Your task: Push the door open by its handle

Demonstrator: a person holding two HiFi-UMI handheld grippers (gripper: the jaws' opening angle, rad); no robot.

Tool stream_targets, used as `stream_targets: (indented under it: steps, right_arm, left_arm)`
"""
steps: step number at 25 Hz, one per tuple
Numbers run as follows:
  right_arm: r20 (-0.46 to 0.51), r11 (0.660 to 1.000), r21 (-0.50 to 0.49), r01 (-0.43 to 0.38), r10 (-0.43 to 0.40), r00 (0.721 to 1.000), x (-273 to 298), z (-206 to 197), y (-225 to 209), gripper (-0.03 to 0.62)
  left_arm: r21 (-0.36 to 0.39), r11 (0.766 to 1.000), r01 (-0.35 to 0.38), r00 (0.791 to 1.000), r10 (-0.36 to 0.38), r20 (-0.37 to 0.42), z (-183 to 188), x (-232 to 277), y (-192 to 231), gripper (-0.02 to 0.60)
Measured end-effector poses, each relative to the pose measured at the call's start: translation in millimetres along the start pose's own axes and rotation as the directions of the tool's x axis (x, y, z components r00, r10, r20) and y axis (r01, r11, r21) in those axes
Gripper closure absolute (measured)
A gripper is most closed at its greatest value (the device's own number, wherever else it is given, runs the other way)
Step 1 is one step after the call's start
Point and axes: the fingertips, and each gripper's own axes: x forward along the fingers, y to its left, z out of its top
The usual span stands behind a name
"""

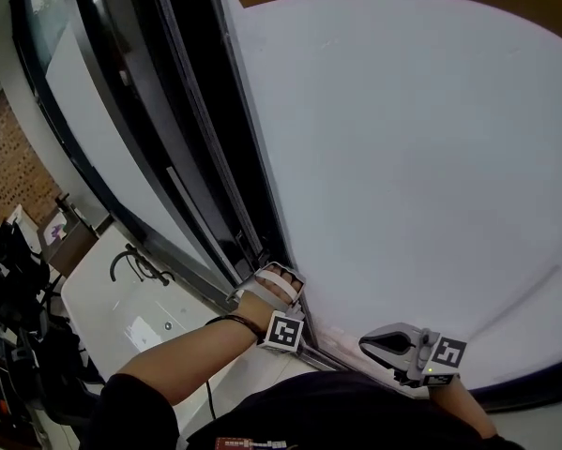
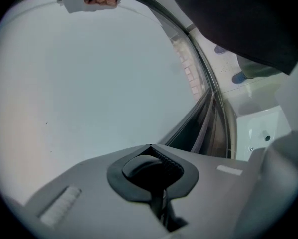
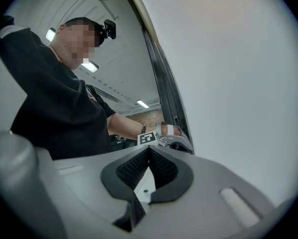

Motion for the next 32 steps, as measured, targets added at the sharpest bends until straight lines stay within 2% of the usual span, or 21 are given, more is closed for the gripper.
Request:
stream_targets:
  steps: [5, 14, 19, 22, 28, 30, 32]
  right_arm:
    - [0.000, 0.999, -0.022, 0.034, -0.034, 0.999, -45, 0, -8, 0.593]
    - [-0.022, 0.988, -0.005, 0.153, -0.153, 0.988, -83, -12, -5, 0.592]
    - [-0.046, 0.959, 0.012, 0.284, -0.283, 0.958, -96, -23, -26, 0.592]
    - [-0.031, 0.942, 0.008, 0.335, -0.335, 0.942, -98, -23, -42, 0.592]
    - [-0.014, 0.896, 0.016, 0.444, -0.443, 0.896, -97, -15, -78, 0.592]
    - [-0.026, 0.885, 0.021, 0.465, -0.464, 0.885, -102, -12, -84, 0.592]
    - [-0.050, 0.892, 0.015, 0.452, -0.451, 0.891, -111, -7, -83, 0.593]
  left_arm:
    - [0.097, 0.995, 0.023, 0.999, -0.019, -0.038, -2, 50, 25, 0.586]
    - [0.114, 0.994, -0.001, 1.000, -0.002, 0.021, -5, 120, 69, 0.586]
    - [0.132, 0.991, -0.032, 0.998, 0.024, 0.064, 2, 160, 95, 0.586]
    - [0.144, 0.988, -0.060, 0.993, 0.045, 0.105, 12, 186, 122, 0.586]
    - [0.129, 0.985, -0.114, 0.969, 0.081, 0.235, 39, 238, 177, 0.586]
    - [0.081, 0.992, -0.097, 0.947, 0.067, 0.313, 49, 244, 202, 0.586]
    - [0.014, 0.999, -0.047, 0.910, 0.037, 0.413, 63, 242, 226, 0.586]
